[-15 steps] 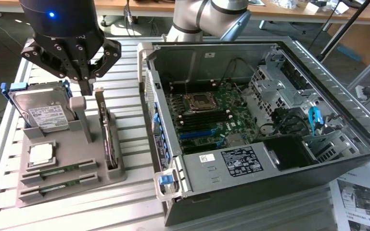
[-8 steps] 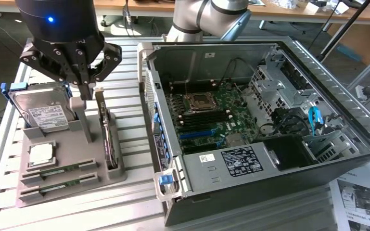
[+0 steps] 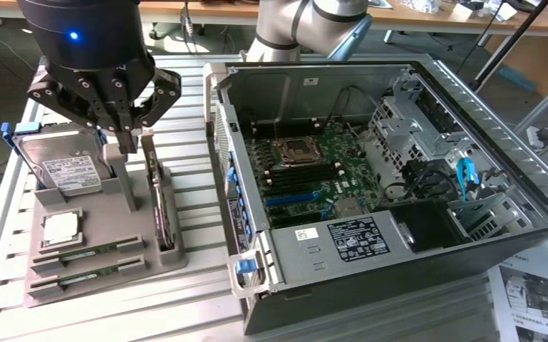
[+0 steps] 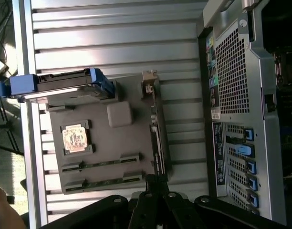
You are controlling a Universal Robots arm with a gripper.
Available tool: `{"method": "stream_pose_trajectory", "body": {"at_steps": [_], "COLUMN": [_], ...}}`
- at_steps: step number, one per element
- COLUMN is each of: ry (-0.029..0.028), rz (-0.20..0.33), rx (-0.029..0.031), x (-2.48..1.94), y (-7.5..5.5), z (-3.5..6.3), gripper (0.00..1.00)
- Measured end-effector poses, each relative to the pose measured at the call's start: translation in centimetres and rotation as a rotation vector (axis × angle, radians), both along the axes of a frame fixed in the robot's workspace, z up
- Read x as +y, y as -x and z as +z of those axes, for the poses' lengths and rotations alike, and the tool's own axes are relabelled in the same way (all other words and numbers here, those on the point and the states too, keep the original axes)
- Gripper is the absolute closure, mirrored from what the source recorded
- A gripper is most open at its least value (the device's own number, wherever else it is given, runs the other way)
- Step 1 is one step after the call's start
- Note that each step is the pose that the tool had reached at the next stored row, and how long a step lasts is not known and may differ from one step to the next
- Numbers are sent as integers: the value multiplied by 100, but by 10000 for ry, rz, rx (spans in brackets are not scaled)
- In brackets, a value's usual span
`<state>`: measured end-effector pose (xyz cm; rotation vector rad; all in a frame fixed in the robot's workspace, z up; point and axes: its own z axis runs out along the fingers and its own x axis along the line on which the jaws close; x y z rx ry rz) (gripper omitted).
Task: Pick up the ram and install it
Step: 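Reach for the ram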
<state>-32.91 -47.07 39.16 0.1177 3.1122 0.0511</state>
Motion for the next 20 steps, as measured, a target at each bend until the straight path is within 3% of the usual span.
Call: {"method": "stream_pose_trajectory", "body": {"at_steps": [15,20], "ry": [6,7], "rz": [0,0], "rx": [1,0], "x": [-230,-252], "y": [0,0], "z": [-2,-2], "gripper": [89,89]}}
